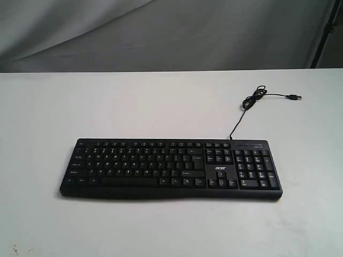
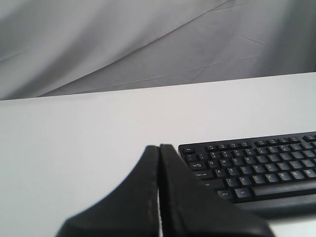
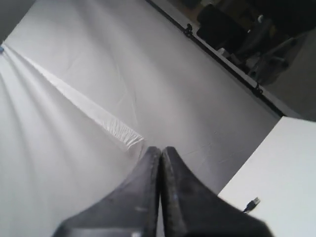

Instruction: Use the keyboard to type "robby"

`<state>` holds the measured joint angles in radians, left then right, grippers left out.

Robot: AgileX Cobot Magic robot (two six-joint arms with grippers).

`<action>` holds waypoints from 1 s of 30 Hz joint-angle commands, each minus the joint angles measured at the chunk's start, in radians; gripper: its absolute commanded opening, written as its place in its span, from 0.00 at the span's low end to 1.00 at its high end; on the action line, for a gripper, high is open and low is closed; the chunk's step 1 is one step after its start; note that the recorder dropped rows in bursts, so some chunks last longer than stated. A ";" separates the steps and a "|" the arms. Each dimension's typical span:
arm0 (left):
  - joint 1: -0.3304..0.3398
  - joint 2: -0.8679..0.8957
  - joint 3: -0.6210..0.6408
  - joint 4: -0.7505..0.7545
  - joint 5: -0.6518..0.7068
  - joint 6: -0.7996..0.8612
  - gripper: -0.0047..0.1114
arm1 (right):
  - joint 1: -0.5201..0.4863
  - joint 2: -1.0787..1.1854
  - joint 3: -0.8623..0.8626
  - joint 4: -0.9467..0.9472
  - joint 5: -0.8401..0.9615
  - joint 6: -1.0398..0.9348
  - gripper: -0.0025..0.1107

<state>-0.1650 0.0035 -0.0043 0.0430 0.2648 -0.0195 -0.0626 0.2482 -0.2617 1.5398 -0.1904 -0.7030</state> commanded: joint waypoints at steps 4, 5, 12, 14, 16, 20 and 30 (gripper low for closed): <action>-0.006 -0.003 0.004 0.005 -0.005 -0.003 0.04 | -0.006 -0.060 0.105 -0.584 0.177 0.073 0.02; -0.006 -0.003 0.004 0.005 -0.005 -0.003 0.04 | -0.006 -0.066 0.120 -0.639 0.201 0.092 0.02; -0.006 -0.003 0.004 0.005 -0.005 -0.003 0.04 | -0.006 -0.112 0.179 -0.655 0.111 0.526 0.02; -0.006 -0.003 0.004 0.005 -0.005 -0.003 0.04 | -0.006 -0.133 0.179 -0.822 0.155 0.524 0.02; -0.006 -0.003 0.004 0.005 -0.005 -0.003 0.04 | -0.003 -0.141 0.179 -1.108 0.292 0.532 0.02; -0.006 -0.003 0.004 0.005 -0.005 -0.003 0.04 | 0.029 -0.141 0.179 -1.329 0.391 0.532 0.02; -0.006 -0.003 0.004 0.005 -0.005 -0.003 0.04 | 0.031 -0.199 0.179 -1.285 0.406 0.565 0.02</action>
<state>-0.1650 0.0035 -0.0043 0.0430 0.2648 -0.0195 -0.0351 0.0625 -0.0880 0.2088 0.2148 -0.1599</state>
